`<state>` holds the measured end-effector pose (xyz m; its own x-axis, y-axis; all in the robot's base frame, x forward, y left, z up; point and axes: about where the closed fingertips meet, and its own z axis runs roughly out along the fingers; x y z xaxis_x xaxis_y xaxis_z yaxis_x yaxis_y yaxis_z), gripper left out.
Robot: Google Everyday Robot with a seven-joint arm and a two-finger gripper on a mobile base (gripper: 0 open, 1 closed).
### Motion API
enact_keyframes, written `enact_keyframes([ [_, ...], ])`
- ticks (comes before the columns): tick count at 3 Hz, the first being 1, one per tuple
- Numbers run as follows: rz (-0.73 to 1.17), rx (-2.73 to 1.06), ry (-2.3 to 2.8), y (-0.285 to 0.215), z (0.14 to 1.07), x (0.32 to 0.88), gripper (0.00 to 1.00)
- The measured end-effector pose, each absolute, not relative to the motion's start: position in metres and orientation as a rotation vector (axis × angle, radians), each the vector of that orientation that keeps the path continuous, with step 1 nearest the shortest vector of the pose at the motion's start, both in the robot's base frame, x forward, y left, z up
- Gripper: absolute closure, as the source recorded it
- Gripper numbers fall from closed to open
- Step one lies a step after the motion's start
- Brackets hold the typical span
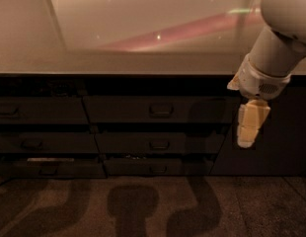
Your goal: Open top drawer
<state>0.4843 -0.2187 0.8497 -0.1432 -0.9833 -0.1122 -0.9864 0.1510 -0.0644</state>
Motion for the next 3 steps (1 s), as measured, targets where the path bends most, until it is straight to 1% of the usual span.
enact_keyframes([
  [1, 0.063, -2.138, 2.129, -0.2187, 0.8518, 0.4792, 0.0],
  [2, 0.047, -2.253, 2.044, -0.2168, 0.8513, 0.4778, 0.0],
  [3, 0.047, -2.253, 2.044, -0.2168, 0.8513, 0.4778, 0.0],
])
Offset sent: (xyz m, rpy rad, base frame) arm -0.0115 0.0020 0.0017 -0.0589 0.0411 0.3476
